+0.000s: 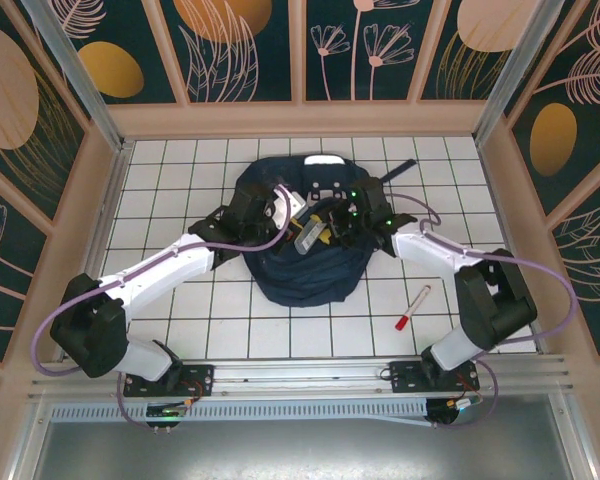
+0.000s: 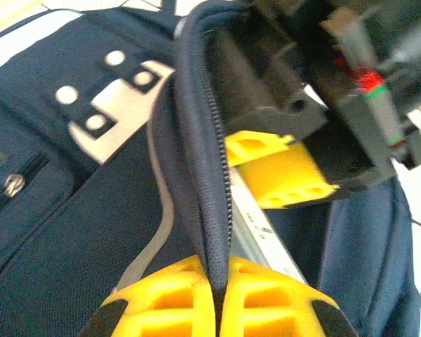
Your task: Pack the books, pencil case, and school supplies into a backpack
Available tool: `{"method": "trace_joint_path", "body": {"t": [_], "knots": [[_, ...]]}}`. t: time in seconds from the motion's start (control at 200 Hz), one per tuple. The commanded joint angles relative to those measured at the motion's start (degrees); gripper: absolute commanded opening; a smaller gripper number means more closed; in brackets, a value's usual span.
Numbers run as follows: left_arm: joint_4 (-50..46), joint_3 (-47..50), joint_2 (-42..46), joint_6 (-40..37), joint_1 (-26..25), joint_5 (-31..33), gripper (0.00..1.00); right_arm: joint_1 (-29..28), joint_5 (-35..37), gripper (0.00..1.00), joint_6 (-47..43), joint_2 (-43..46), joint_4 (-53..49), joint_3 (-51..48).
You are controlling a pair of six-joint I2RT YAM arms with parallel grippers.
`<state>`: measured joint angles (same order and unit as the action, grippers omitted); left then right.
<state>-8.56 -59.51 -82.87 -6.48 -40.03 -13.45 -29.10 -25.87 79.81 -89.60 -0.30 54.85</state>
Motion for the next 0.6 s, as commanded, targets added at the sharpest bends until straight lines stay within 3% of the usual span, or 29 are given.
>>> {"method": "trace_joint_path", "body": {"t": [0.0, 0.07, 0.245, 0.425, 0.46, 0.545, 0.596], "knots": [[2.41, -0.76, 4.19, 1.36, -3.46, -11.73, 0.00, 7.02, 7.71, 0.17, -1.47, -4.55, 0.17, 3.88], [5.86, -1.26, 3.80, 4.57, -3.52, -11.94, 0.00, 7.14, 7.75, 0.18, -2.46, -5.79, 0.14, 5.50], [6.04, -6.59, 1.04, 7.00, -3.43, -1.29, 0.00, 5.16, 11.69, 0.25, -1.35, -5.97, -1.29, 4.97], [7.38, -9.48, -1.50, 7.63, -3.47, -2.81, 0.00, 3.92, 11.99, 0.26, -1.25, -9.83, 2.14, 5.78], [7.71, -9.29, -1.68, 7.83, -3.46, -2.72, 0.00, 3.89, 11.17, 0.31, -0.71, -10.56, 3.44, 5.95], [7.76, -9.01, -1.80, 7.87, -3.47, -3.03, 0.00, 3.94, 9.95, 0.57, -2.39, -12.07, 3.69, 8.62], [8.16, -8.55, -1.69, 8.00, -3.34, -2.77, 0.00, 3.99, 10.96, 0.64, -5.04, -11.86, 1.50, 9.88]]}}
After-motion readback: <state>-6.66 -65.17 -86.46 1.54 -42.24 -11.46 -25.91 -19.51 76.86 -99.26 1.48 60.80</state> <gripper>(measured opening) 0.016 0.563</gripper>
